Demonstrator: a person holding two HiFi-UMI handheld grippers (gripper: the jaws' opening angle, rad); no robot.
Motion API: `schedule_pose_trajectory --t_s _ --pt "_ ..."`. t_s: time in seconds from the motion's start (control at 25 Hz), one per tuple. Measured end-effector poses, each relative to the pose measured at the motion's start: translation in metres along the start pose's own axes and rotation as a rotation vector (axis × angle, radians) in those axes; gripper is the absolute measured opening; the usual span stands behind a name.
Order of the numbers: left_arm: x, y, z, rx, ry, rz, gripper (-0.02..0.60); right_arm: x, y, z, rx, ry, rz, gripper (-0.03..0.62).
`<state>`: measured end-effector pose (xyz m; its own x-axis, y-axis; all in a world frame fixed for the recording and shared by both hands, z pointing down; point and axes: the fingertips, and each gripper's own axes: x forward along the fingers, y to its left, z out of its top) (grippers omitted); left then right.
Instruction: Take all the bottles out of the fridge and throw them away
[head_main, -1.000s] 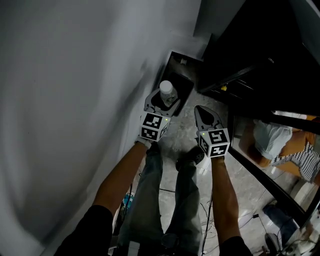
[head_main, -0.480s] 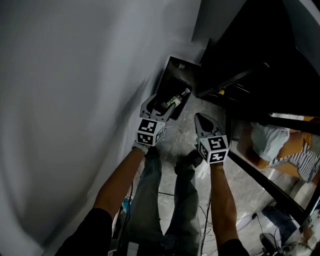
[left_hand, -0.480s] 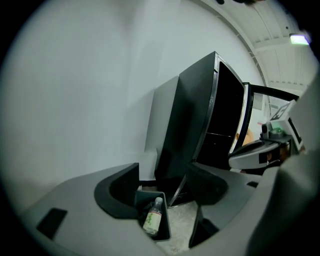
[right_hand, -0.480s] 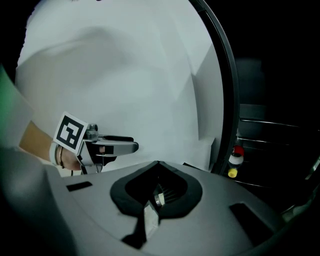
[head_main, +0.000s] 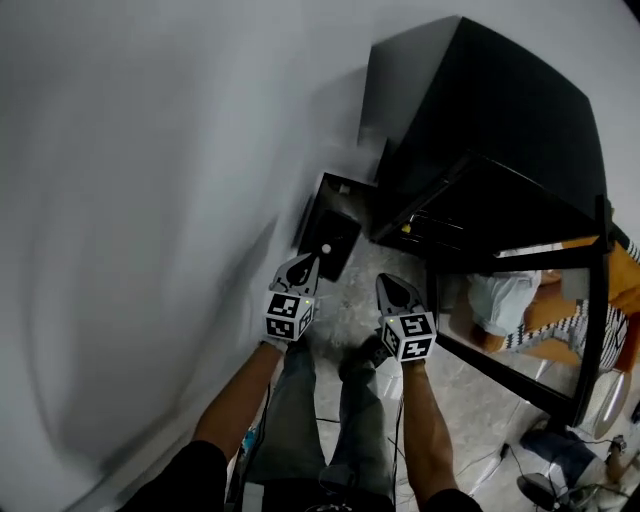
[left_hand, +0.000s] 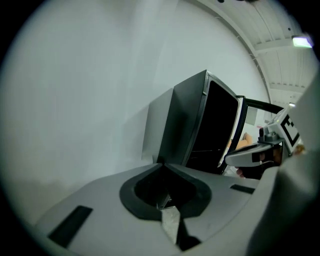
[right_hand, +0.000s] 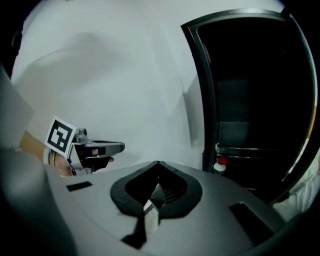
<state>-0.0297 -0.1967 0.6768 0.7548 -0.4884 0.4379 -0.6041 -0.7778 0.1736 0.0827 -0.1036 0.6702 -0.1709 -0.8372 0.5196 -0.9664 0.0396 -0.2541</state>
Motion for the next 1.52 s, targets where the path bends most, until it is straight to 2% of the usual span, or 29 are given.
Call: schedule_pose_trajectory --t_s 0.2,0.6,0.8,1.16,1.52 --pt "-0.033 -0.045 0.062 -0.008 -0.003 -0.052 0.008 -0.056 0.006 0.048 0.039 -0.033 -0.018 0.008" --pt "-0.076 -0.142 0.177 -0.034 -0.066 -0.139 0.006 -0.163 -0.006 0.144 0.068 -0.143 -0.092 0.008" --pt "-0.082 -0.179 0.223 -0.039 -0.114 -0.187 0.006 -0.207 -0.022 0.17 0.071 -0.164 -0.147 0.008" --pt "-0.093 -0.202 0.262 0.007 -0.135 -0.221 0.006 -0.254 -0.051 0.185 0.144 -0.215 -0.236 0.008" --pt "-0.105 -0.194 0.269 0.029 -0.127 -0.24 0.006 -0.255 -0.04 0.199 0.147 -0.236 -0.24 0.008"
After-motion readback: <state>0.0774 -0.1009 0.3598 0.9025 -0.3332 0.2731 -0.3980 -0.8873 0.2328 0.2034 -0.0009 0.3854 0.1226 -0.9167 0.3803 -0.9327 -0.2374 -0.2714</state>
